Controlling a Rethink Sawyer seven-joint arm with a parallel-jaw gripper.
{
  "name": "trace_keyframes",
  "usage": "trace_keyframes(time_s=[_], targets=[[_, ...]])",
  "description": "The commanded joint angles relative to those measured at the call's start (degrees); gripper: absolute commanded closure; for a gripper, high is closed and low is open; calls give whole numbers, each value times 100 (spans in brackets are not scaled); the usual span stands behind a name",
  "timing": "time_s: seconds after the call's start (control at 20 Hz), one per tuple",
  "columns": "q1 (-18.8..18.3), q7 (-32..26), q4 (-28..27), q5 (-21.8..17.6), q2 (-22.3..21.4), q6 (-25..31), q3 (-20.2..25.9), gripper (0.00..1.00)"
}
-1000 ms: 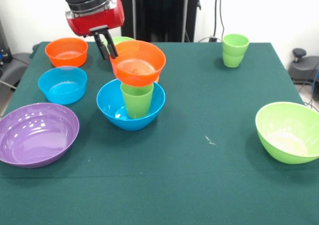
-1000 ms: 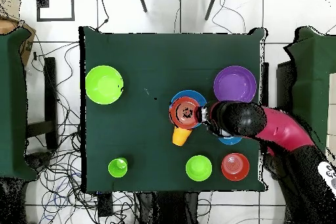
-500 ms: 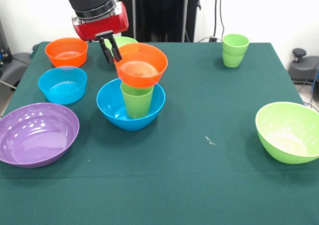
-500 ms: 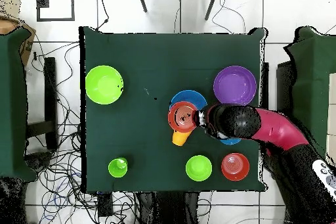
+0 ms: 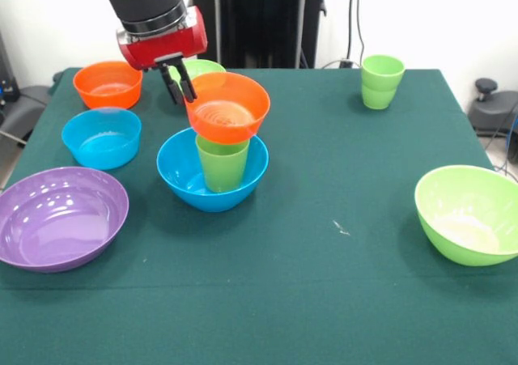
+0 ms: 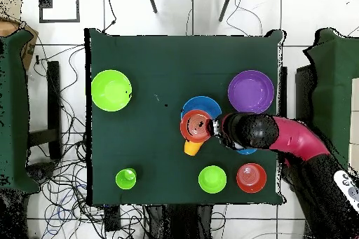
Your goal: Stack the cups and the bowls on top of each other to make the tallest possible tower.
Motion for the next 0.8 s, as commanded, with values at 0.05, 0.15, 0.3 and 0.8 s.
trace_keyframes(time_s=[0.05, 0.15, 0.3, 0.8], targets=[[56, -401, 153, -386, 180, -330, 210, 100], [46, -401, 153, -433, 198, -358, 202, 100], [3, -441, 156, -473, 205, -369, 221, 100], [166, -207, 14, -565, 291, -459, 163, 100]])
